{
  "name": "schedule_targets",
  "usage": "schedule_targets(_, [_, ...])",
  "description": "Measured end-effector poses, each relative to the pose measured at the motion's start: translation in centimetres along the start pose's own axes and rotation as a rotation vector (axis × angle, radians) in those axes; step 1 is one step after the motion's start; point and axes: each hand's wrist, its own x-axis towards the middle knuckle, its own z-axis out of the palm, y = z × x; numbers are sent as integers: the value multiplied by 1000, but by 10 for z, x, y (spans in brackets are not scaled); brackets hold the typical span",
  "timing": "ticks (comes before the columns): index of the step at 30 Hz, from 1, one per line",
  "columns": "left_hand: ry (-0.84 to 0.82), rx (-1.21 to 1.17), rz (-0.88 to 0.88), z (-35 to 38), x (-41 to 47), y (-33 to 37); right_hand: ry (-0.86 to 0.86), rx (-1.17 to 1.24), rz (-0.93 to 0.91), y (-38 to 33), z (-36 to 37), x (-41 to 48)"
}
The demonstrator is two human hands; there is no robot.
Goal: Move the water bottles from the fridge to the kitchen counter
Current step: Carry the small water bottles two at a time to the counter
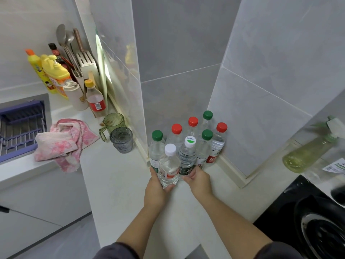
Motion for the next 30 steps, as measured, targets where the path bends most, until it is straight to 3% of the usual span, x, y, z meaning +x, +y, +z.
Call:
schedule_targets(5, [-28,29,-44,-5,-7,-2,-166,-151,-8,4,-19,-17])
schedule_targets(10, [14,143,-148,-5,-43,-6,-204,-362,-189,16,-49,-50])
schedule_targets(16, [148,350,34,0,-116,3,-143,-508,-349,33,-80,-98])
schedule_targets(21, [278,505,171,-5,-195,6,-128,-545,-481,46,-97,-150])
schedule_targets(30, [458,357,92,-1,-359,-7,-194,-420,-733,44,-119,-258])
